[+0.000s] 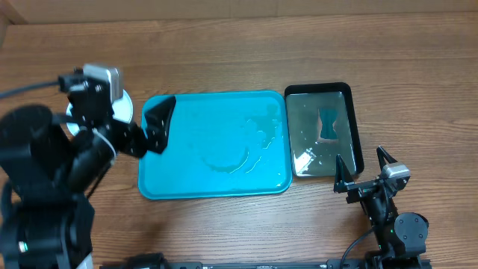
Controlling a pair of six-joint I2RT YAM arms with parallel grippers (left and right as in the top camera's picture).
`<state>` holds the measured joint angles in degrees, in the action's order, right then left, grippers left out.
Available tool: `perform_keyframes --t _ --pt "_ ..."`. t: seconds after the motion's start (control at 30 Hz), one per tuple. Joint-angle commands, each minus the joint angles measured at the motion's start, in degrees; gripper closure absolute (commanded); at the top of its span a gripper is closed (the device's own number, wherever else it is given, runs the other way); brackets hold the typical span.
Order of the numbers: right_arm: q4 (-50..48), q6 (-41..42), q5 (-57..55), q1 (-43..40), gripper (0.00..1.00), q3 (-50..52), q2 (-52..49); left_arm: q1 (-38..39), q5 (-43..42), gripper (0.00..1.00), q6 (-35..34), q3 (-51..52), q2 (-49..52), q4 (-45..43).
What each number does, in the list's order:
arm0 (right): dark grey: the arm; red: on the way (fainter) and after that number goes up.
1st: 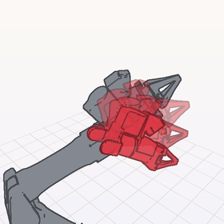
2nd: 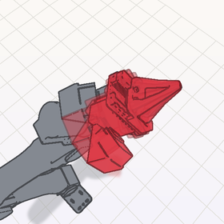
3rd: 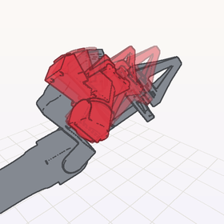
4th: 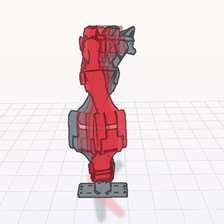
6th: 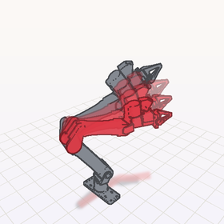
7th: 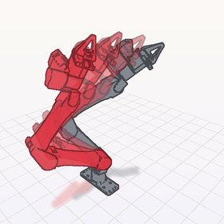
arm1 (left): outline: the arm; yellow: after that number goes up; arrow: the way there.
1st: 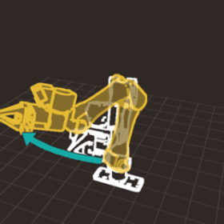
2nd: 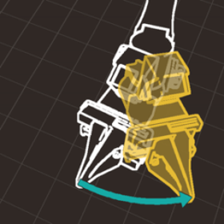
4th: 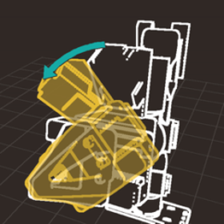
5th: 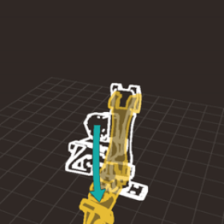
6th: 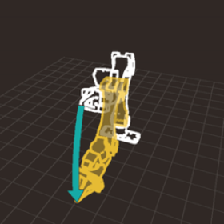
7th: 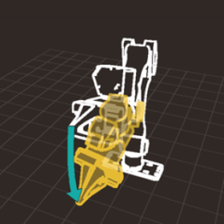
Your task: Clean dirty plates on tray and stack at the side
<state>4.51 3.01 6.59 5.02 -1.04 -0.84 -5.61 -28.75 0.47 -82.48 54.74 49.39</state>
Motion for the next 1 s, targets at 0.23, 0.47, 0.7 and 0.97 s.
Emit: perform_keyframes --t 0.23,0.47,0.7,0.97 --pt "-0.3 0.2 -0.5 0.2 0.00 0.6 0.7 0.2 -0.6 0.00 1.3 23.2 -20.1 0.1" --pt "-0.3 0.2 -0.5 0.2 0.00 0.6 0.7 0.2 -0.7 0.00 1.2 39.6 -31.9 -2.5" --pt "-0.3 0.2 -0.5 0.2 0.00 0.6 0.7 0.2 -1.3 0.00 -2.4 50.9 -40.7 -10.1" --pt "-0.3 0.2 -0.5 0.2 0.00 0.6 0.7 0.2 -1.8 0.00 -3.6 59.7 -47.2 -26.3"
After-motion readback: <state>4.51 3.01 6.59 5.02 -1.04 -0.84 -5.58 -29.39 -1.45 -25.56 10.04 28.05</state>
